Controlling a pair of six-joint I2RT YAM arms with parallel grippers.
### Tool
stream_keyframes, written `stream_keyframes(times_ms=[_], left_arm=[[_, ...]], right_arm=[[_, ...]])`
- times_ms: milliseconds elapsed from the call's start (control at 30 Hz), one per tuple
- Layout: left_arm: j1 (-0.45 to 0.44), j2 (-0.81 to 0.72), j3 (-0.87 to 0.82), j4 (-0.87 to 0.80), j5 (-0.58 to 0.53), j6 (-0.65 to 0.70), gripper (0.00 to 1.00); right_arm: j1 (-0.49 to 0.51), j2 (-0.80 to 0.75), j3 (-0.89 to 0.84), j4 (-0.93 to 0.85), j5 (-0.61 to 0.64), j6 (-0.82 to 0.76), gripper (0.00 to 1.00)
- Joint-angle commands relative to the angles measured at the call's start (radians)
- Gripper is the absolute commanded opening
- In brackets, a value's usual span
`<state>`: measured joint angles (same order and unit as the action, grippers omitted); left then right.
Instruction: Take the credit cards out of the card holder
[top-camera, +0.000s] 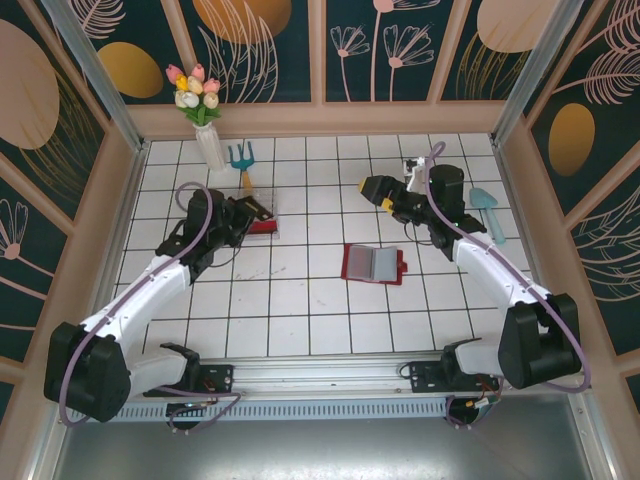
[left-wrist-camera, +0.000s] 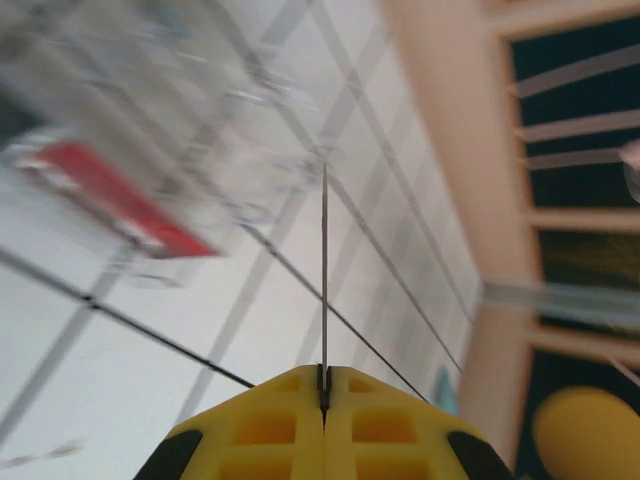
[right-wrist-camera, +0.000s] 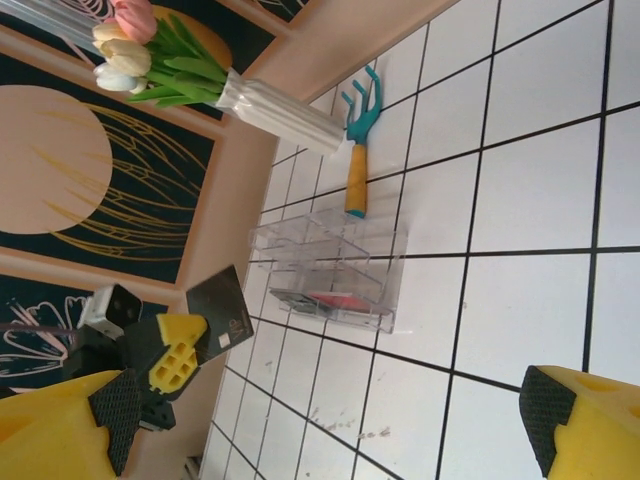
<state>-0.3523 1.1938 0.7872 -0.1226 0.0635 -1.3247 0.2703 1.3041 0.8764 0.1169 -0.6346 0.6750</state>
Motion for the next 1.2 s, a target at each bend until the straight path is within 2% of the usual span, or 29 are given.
stream_keyframes(times_ms=[0, 133, 200, 433, 533, 700, 1167], left_arm=[[0.014, 0.003, 0.063, -0.287, -0.174, -0.133, 0.00], [0.032, 0.071, 0.129, -0.424, -0.246, -0.267, 0.00], [0.042, 0.141, 0.196, -0.487, -0.263, -0.288, 0.00], [0.079, 0.378, 0.410, -0.662, -0.267, -0.399, 0.00], [0.109, 0.417, 0.421, -0.676, -0.238, -0.453, 0.00], [0.120, 0.443, 0.438, -0.684, -0.250, -0.487, 0.00], [0.143, 0.570, 0.514, -0.655, -0.234, -0.470, 0.00]], right_arm=[[0.015, -0.005, 0.043, -0.018, 0.046, -0.043, 0.99], [0.019, -0.003, 0.054, -0.033, 0.059, -0.054, 0.99], [0.019, -0.002, 0.057, -0.036, 0.062, -0.057, 0.99], [0.024, 0.005, 0.077, -0.058, 0.081, -0.070, 0.99], [0.023, 0.005, 0.083, -0.066, 0.087, -0.076, 0.99], [0.024, 0.010, 0.087, -0.072, 0.093, -0.083, 0.99], [0.023, 0.035, 0.074, -0.056, 0.085, -0.074, 0.99]])
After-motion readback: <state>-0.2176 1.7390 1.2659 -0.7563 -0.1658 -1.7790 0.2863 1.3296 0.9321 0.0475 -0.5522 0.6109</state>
